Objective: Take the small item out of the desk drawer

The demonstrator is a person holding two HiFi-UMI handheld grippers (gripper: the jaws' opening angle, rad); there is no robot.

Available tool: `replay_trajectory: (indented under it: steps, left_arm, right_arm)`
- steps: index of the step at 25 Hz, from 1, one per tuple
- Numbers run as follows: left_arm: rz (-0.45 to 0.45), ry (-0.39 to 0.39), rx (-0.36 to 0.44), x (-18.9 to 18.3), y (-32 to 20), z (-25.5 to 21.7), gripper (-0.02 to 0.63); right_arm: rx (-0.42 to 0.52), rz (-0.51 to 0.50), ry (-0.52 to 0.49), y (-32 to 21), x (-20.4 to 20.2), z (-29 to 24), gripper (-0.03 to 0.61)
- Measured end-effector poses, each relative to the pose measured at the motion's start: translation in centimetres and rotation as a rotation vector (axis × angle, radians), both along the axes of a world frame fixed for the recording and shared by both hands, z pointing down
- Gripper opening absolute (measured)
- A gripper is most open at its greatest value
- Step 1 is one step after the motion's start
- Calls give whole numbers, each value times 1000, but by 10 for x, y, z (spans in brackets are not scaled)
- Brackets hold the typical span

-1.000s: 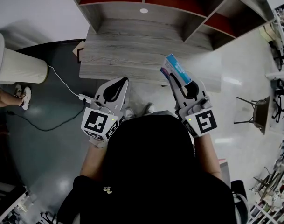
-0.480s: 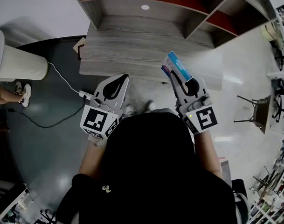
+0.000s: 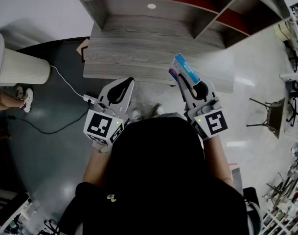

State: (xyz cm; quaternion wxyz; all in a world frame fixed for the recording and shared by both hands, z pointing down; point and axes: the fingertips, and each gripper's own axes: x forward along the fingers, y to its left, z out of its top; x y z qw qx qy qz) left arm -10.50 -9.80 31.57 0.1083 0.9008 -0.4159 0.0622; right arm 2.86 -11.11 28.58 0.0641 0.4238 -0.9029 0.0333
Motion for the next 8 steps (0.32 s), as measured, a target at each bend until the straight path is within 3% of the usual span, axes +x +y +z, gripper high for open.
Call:
replay_trajectory:
  steps: [8]
  left_arm:
    - [-1, 3, -4, 2, 0, 2, 9]
  right_arm:
    - [-8, 0, -3, 0, 2, 3, 66]
